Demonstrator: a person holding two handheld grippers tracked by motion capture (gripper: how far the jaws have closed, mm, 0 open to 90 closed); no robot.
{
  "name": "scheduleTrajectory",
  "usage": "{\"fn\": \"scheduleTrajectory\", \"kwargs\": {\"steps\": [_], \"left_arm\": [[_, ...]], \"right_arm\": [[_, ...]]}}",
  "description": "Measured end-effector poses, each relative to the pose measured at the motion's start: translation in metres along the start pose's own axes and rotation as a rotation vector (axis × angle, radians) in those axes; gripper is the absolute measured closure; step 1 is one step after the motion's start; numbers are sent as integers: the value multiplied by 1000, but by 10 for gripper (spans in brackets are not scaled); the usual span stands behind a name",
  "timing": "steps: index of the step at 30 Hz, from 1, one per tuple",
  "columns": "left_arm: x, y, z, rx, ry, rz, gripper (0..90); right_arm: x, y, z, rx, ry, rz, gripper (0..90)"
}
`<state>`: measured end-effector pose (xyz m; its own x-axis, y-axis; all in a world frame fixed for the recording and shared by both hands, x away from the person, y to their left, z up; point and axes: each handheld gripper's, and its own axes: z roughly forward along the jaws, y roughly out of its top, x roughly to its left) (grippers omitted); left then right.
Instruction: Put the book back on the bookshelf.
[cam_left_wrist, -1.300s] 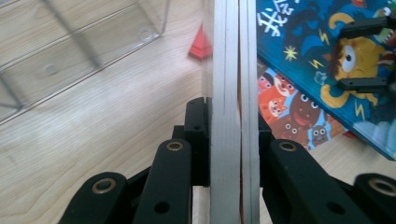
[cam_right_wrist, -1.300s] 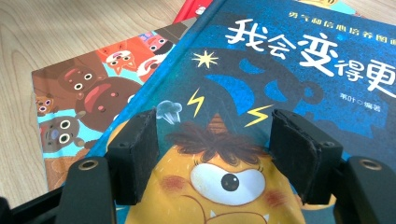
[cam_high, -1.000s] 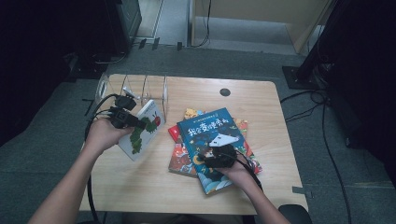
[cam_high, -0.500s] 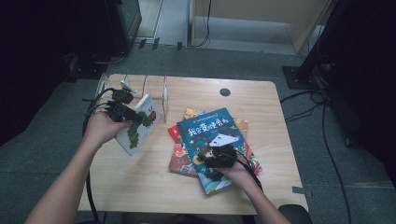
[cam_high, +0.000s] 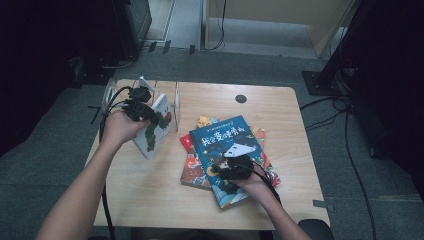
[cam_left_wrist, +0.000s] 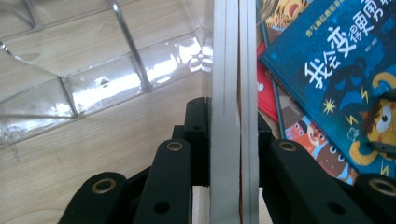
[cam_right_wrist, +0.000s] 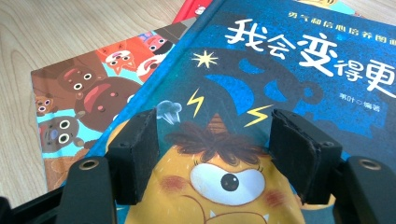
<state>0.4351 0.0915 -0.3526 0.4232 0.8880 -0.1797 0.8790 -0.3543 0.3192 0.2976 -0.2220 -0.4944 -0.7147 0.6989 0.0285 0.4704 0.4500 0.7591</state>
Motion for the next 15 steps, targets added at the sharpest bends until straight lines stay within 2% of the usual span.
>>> {"fn": "scheduleTrajectory", "kwargs": {"steps": [4,6,15], "left_arm": [[-3,8,3,15,25,-1,779],[-2,12,5,21,33,-21,780],[3,25,11,39,54,-60,780]], "right_arm": [[0,0,0,-1,-1,0,333],[0,0,0,-1,-1,1,337],[0,0,0,-2,-4,6,350]]}}
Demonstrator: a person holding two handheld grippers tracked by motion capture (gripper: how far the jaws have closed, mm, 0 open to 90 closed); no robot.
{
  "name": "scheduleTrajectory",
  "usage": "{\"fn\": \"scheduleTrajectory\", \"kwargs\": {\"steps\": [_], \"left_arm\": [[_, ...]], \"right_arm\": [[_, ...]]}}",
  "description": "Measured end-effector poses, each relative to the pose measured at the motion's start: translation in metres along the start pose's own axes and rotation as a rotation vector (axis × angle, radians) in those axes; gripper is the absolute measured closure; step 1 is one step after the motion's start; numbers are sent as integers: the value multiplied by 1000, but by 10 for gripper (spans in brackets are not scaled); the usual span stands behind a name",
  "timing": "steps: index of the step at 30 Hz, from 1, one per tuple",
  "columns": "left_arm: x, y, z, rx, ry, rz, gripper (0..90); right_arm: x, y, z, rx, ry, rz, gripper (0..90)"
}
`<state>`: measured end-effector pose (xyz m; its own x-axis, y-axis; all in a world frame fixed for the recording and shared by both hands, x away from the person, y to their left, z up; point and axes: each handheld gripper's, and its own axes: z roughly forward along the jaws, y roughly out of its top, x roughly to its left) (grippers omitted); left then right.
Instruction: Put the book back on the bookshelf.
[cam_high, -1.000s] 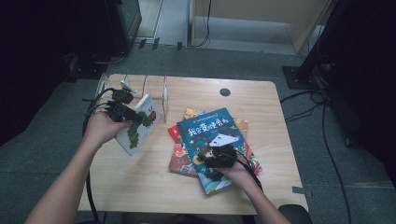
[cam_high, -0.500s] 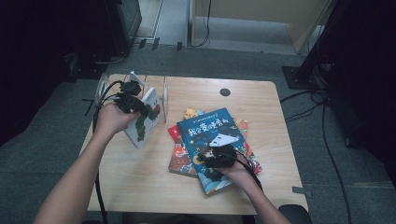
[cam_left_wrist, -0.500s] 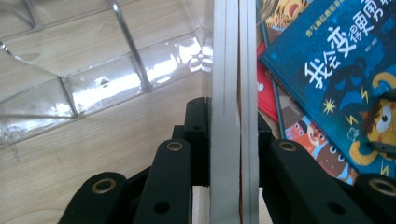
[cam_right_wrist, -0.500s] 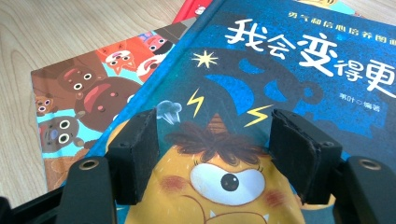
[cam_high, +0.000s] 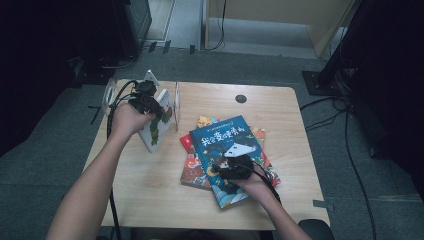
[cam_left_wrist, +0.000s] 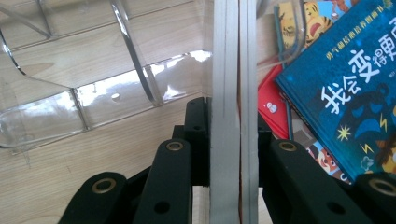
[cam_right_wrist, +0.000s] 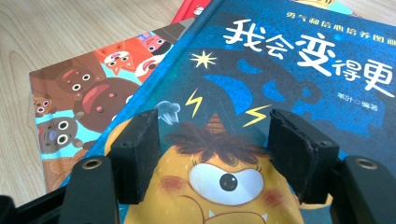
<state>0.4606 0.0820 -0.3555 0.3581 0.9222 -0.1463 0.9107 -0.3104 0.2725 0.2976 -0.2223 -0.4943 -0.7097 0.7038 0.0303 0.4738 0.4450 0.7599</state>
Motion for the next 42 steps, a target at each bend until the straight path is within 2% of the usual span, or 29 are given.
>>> {"fn": "scheduleTrajectory", "kwargs": {"steps": [5,10,15,19,28,36,42], "left_arm": [[2,4,3,-6,-9,-23,780],[0,12,3,-2,1,-26,780],[-7,20,7,3,39,-24,780],[-10,25,12,18,43,-32,780],[-4,36,16,3,44,-74,779],[-4,45,20,13,59,-70,779],[0,50,22,6,48,-93,779]], "right_arm": [[0,0,0,-2,-3,1,355],[0,0,0,-2,-2,2,355],[0,0,0,-2,-3,1,356],[0,0,0,-2,-2,1,356],[0,0,0,-2,-3,3,359],[0,0,0,-3,-7,3,368],[0,0,0,-3,-8,2,368]]}}
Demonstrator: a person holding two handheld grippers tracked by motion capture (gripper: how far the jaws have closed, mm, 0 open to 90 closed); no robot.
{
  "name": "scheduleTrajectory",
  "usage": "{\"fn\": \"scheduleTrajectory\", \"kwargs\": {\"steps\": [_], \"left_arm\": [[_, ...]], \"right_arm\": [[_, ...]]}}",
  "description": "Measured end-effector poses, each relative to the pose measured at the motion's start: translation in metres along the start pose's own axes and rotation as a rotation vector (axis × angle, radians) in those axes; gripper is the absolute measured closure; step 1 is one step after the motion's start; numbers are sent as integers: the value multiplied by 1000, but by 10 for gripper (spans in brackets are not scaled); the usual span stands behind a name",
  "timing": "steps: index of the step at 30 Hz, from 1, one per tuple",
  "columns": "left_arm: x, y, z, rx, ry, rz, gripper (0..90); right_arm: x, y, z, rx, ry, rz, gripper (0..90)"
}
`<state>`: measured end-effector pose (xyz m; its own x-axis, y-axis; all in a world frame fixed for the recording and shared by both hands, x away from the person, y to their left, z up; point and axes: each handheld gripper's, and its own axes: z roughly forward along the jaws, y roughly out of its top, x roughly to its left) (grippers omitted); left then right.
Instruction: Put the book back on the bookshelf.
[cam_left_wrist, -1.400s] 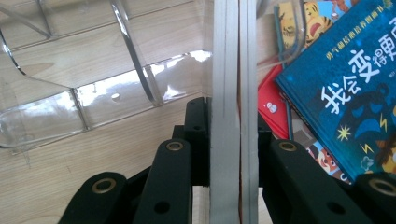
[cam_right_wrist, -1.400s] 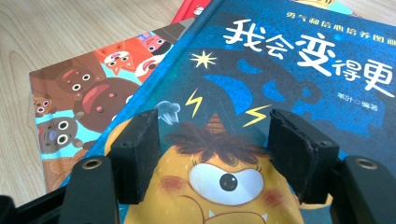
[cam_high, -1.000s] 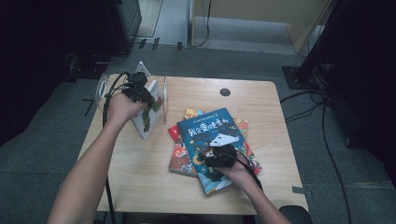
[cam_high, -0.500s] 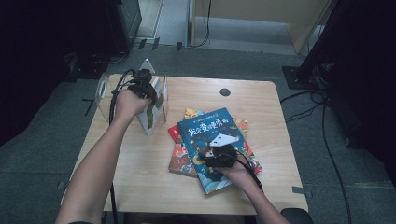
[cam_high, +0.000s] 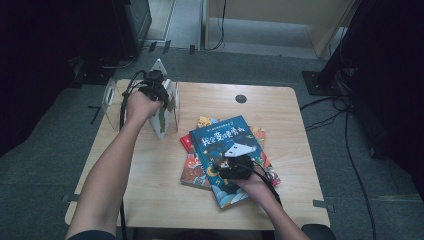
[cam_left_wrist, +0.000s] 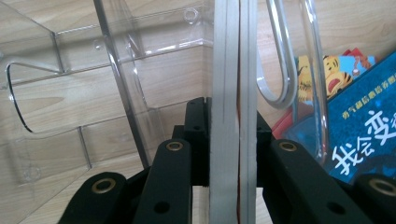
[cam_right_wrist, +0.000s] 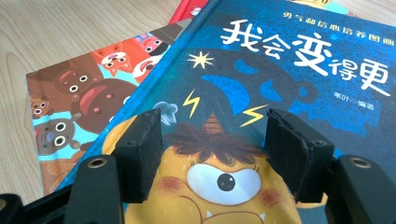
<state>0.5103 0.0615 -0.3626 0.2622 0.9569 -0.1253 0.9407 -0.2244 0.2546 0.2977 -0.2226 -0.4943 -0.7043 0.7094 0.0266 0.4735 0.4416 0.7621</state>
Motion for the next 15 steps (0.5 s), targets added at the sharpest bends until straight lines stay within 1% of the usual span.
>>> {"fn": "scheduleTrajectory", "kwargs": {"steps": [6,12,15], "left_arm": [[5,2,2,-3,-4,-9,778],[3,3,5,-1,-11,-2,779],[2,4,6,-4,-6,2,779]], "right_arm": [[0,0,0,0,1,0,369],[0,0,0,0,0,-1,368],[0,0,0,0,0,-1,368]]}}
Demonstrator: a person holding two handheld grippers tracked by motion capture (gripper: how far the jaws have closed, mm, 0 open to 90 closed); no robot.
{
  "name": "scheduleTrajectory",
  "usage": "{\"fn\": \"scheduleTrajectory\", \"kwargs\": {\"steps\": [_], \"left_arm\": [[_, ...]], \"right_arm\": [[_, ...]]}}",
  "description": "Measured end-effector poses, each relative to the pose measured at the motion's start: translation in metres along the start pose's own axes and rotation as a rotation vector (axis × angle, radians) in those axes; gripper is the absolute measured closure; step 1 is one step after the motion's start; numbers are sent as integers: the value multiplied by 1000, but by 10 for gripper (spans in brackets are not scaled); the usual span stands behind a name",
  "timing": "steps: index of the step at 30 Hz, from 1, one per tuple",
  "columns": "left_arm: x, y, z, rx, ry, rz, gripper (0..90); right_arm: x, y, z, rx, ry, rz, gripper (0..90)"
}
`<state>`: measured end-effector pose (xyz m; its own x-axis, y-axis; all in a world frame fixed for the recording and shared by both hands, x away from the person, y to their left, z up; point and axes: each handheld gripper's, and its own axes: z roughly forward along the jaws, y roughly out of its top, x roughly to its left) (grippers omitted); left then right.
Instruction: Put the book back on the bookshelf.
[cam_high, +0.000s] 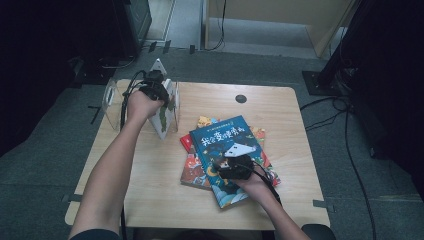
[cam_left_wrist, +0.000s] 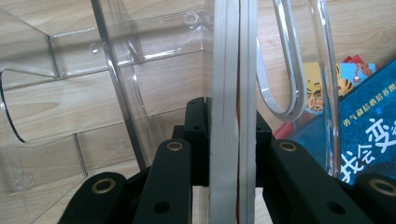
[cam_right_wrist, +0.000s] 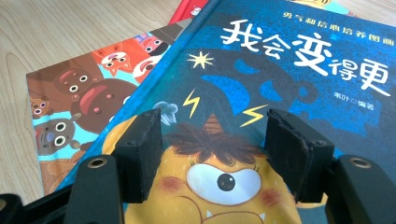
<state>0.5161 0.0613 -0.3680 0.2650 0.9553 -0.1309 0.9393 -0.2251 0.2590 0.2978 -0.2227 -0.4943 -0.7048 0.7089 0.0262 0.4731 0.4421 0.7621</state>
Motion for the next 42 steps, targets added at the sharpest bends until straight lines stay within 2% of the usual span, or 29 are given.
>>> {"fn": "scheduleTrajectory", "kwargs": {"steps": [5,17,31,42], "left_arm": [[1,1,4,2,6,-7,779],[-1,4,13,24,16,6,778],[-1,5,16,33,19,-4,777],[0,6,13,18,8,-17,772]], "right_arm": [[0,0,0,0,0,0,368],[0,0,0,0,1,-1,368],[0,0,0,1,1,-1,370],[0,0,0,1,1,-1,371]]}}
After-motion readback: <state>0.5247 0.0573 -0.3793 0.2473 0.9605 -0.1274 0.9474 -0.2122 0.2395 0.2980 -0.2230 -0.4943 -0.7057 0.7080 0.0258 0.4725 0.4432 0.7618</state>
